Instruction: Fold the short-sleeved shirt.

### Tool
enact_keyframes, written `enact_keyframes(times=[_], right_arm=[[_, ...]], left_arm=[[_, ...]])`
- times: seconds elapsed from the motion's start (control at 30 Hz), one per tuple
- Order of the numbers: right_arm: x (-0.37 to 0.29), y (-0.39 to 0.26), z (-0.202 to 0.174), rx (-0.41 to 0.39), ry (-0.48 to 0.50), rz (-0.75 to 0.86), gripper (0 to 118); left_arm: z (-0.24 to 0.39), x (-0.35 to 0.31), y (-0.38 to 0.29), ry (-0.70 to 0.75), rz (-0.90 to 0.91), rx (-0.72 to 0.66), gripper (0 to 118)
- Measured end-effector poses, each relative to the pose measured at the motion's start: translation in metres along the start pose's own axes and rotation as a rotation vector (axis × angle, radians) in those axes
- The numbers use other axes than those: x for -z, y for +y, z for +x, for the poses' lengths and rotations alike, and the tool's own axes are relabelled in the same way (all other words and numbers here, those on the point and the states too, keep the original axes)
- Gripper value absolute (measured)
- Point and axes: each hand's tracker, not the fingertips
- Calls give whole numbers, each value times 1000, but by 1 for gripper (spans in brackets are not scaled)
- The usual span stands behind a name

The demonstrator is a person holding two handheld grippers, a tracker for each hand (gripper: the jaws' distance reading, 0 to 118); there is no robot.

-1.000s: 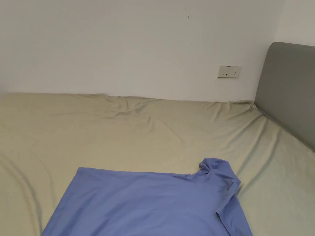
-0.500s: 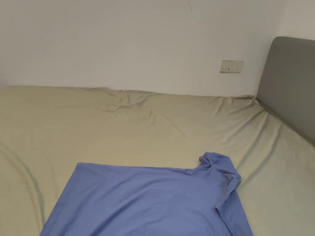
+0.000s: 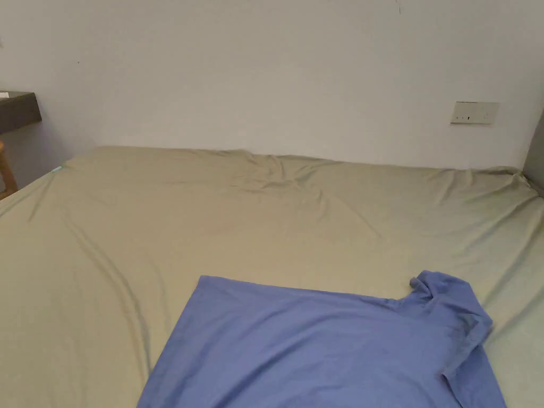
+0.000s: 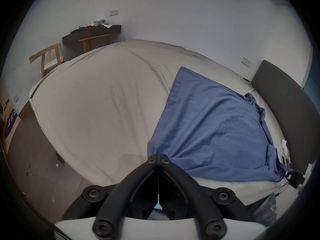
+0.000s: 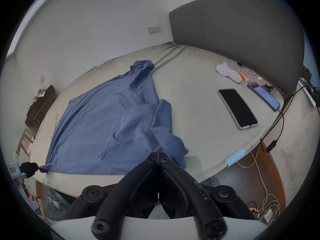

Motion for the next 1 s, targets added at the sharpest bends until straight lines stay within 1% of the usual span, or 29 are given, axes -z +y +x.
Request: enact_keyframes(times=[0.03,0.07,0.1,0.13,0.17,0.2,0.27,0.33,0.37,0.4,0.43,0.47,0.5,0.53,0.57,0.6,0.7,0.73,0.8,0.83,0.87,0.9,0.93,0.97,1.0], right_arm=[[0,-1,-1,8,3,-7,2],[-1,-2,-1,13,7,-10,2],[-3,-4,-1,18,10,-8,2],[-5,-4,0,26,14,-4,2],[-8,-3,1,31,19,-4,2],[-9,-2,3,35,21,-4,2],[-9,1,5,43,16,-3,2],[-7,5,8,53,18,-3,2],[-6,7,9,57,17,-2,2],[-5,9,9,60,11,-1,2],[-6,10,9,63,4,2,2],[-7,11,10,68,-1,5,2],[-8,11,11,73,-2,7,2],[-9,12,12,79,-2,10,2],[-10,12,14,89,-5,12,2],[-10,13,16,95,-9,12,2],[-4,17,20,106,-41,13,2],[-2,19,20,110,-49,15,8],[3,22,21,138,-55,28,43],[7,23,23,147,-45,24,54],[14,24,25,153,-23,11,54],[21,24,26,156,-9,-19,84],[29,25,26,149,-22,-46,96],[36,25,27,136,-29,-49,95],[43,25,27,110,-49,-51,90]], left_arm=[[1,2,2,1,-6,10,1],[2,3,3,-2,-18,19,13],[2,3,2,-9,-27,23,54],[1,4,0,-12,-35,26,88],[2,3,-5,-18,-49,36,109],[3,2,-8,-26,-55,44,115],[5,4,-14,-45,-23,78,107],[10,20,-12,5,-19,105,98],[11,30,-10,17,-28,101,87],[7,40,-7,12,-45,90,59],[6,47,-5,-5,-88,56,34],[5,54,-5,-31,-130,14,19],[4,57,-7,-48,-166,-26,18],[3,56,-9,-62,-164,-48,15],[4,52,-11,-36,-127,-17,14],[4,51,-11,-42,-123,3,11],[3,51,-4,-43,-152,-3,11],[4,51,-1,-41,-163,-9,11],[6,49,4,-36,-168,-16,11],[7,46,5,-35,-166,-15,11],[10,44,7,-33,-163,-11,11],[11,42,9,-29,-157,-4,11],[10,42,9,-29,-151,0,11],[9,42,10,-27,-150,0,11],[9,41,11,-26,-148,-6,11]])
